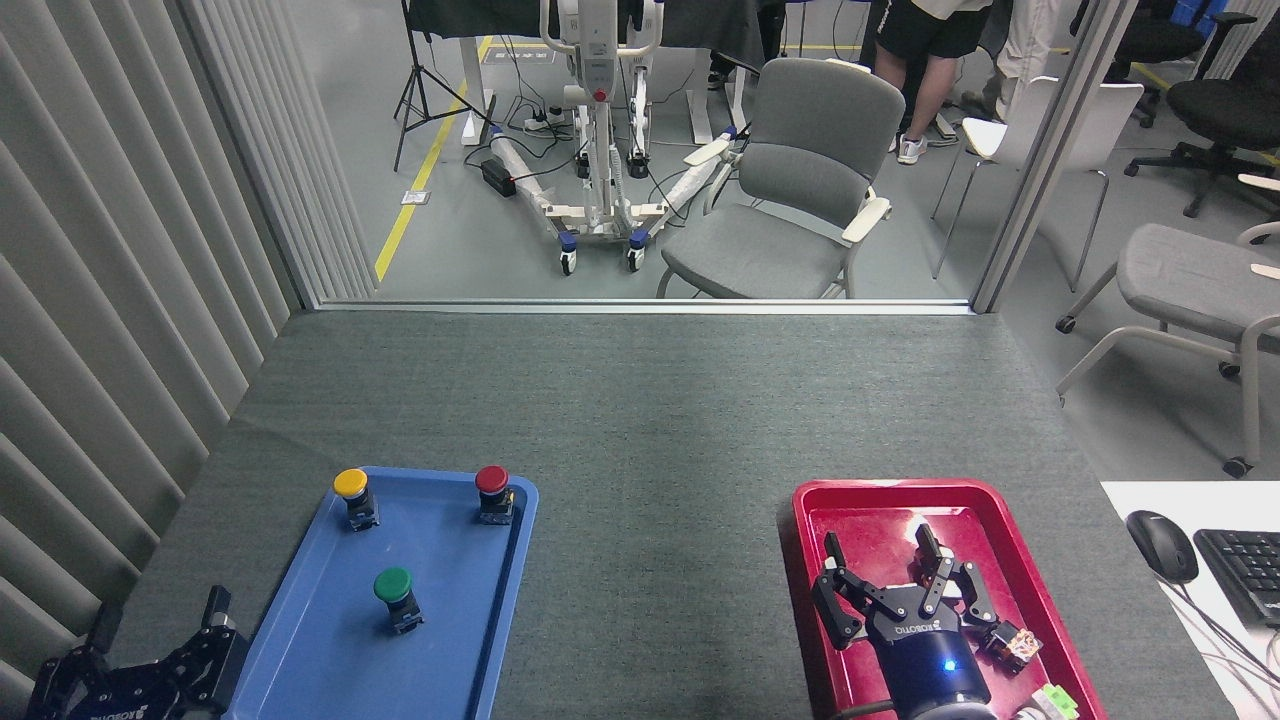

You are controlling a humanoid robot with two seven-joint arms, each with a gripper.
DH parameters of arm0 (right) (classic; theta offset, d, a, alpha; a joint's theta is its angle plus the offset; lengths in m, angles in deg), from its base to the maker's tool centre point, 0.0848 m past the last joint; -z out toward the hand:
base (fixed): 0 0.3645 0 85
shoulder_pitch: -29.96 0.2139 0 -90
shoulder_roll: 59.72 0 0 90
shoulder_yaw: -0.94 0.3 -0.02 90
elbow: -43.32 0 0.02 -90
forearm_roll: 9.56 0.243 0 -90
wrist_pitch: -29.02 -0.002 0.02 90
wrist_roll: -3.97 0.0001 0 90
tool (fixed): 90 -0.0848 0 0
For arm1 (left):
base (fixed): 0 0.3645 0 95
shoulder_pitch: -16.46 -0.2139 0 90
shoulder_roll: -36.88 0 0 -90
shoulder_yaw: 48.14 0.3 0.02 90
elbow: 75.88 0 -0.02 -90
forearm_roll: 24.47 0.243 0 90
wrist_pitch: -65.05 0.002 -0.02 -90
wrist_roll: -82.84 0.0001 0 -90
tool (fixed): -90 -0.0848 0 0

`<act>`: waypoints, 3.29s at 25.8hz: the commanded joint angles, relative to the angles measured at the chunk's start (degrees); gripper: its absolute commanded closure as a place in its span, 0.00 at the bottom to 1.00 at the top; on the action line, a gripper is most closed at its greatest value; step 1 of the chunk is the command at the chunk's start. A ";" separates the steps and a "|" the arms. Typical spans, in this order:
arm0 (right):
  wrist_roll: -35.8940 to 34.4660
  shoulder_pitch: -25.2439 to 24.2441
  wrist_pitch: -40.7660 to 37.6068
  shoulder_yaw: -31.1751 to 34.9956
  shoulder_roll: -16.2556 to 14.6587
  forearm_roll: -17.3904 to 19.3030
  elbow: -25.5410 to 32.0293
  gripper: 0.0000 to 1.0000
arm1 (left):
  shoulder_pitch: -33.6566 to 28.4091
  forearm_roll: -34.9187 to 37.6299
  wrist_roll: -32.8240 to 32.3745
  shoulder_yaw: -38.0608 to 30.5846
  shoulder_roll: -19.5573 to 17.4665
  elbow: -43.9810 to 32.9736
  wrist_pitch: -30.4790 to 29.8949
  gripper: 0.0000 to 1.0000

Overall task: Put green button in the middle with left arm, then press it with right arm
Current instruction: 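Move the left hand forward over the green button on the blue tray, then close the left hand around the green button, then carry the green button off the tray and set it on the table between trays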

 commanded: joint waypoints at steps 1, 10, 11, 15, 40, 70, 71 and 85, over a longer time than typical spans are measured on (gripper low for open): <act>-0.15 -0.06 0.05 0.14 -0.05 -0.20 0.00 0.00 | 0.04 -0.66 0.01 -0.25 -0.41 -0.25 -0.19 0.00; -0.06 -0.15 0.49 0.14 0.12 -0.28 -0.08 0.00 | 2.06 -5.41 0.27 1.86 -3.31 -2.45 -2.92 0.00; -0.06 -0.23 0.58 0.14 0.12 -0.28 -0.09 0.00 | 2.06 -5.41 0.27 2.39 -5.16 -2.80 -2.65 0.00; -0.15 -0.15 0.84 0.23 0.30 -1.16 0.00 0.00 | 1.89 -3.56 0.36 7.31 -4.98 -3.15 0.07 0.01; -0.24 -0.32 0.40 0.23 1.35 -2.66 -0.26 0.00 | 10.50 18.59 -0.08 18.03 16.55 16.01 12.90 0.01; -0.15 -0.50 0.75 0.05 0.91 -2.74 -0.35 0.01 | 17.62 17.45 3.17 18.39 12.25 25.06 8.68 1.00; -0.15 -0.50 0.84 0.05 0.91 -2.74 -0.35 0.01 | 16.65 17.36 3.08 18.56 12.16 22.51 7.37 1.00; -0.15 -0.59 0.75 0.05 0.83 -2.74 -0.52 0.01 | 32.47 16.66 -0.35 53.45 18.04 39.21 1.65 1.00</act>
